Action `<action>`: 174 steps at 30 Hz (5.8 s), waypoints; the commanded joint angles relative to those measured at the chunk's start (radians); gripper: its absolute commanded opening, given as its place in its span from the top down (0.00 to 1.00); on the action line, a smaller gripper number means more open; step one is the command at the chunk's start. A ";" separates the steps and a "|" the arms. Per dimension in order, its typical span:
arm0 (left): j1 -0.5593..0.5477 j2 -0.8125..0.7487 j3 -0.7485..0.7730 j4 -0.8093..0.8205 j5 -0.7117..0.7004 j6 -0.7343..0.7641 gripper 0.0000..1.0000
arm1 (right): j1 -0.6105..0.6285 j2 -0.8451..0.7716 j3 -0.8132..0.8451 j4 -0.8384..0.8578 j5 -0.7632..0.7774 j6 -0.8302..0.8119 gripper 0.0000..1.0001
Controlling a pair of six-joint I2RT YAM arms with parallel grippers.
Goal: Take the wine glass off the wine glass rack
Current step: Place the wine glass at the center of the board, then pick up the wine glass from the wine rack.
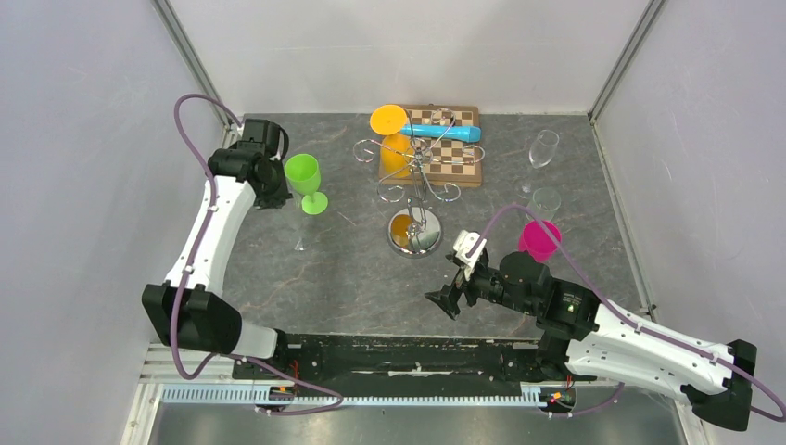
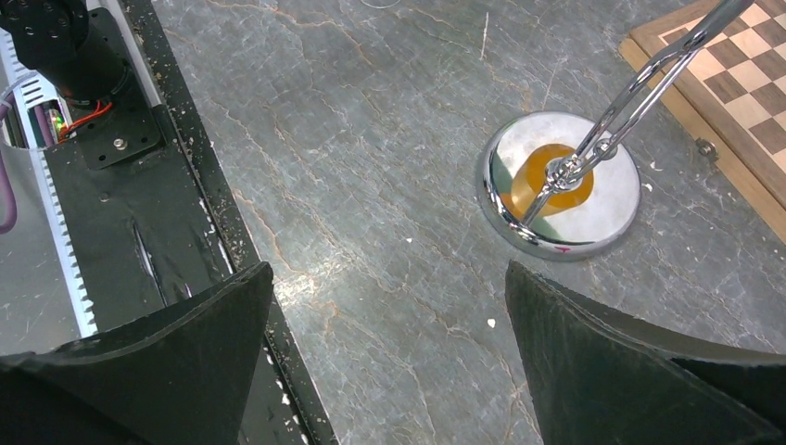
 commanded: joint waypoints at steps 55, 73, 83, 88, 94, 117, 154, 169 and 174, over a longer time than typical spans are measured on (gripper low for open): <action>0.055 -0.024 0.286 0.322 0.716 -0.230 0.45 | 0.001 -0.044 0.150 -0.139 0.261 0.105 0.02; 0.048 0.226 0.297 0.796 1.064 -0.568 0.45 | 0.001 -0.078 0.116 -0.148 0.222 0.075 0.02; -0.018 0.297 0.284 0.866 1.095 -0.621 0.45 | 0.001 -0.083 0.109 -0.147 0.229 0.065 0.02; -0.035 0.312 0.268 0.881 1.092 -0.621 0.45 | 0.001 -0.091 0.108 -0.152 0.230 0.067 0.02; -0.047 0.312 0.249 0.893 1.092 -0.621 0.46 | 0.001 -0.098 0.108 -0.153 0.230 0.072 0.02; -0.058 0.266 0.183 0.935 1.123 -0.646 0.91 | 0.001 -0.109 0.108 -0.169 0.224 0.094 0.02; -0.074 0.378 0.435 0.927 1.134 -0.707 0.98 | 0.001 -0.116 0.116 -0.181 0.240 0.089 0.02; -0.147 0.377 0.422 0.917 1.172 -0.649 0.98 | 0.000 -0.134 0.110 -0.188 0.250 0.077 0.02; -0.148 0.332 0.403 0.781 1.160 -0.527 0.98 | 0.001 -0.141 0.109 -0.194 0.245 0.082 0.02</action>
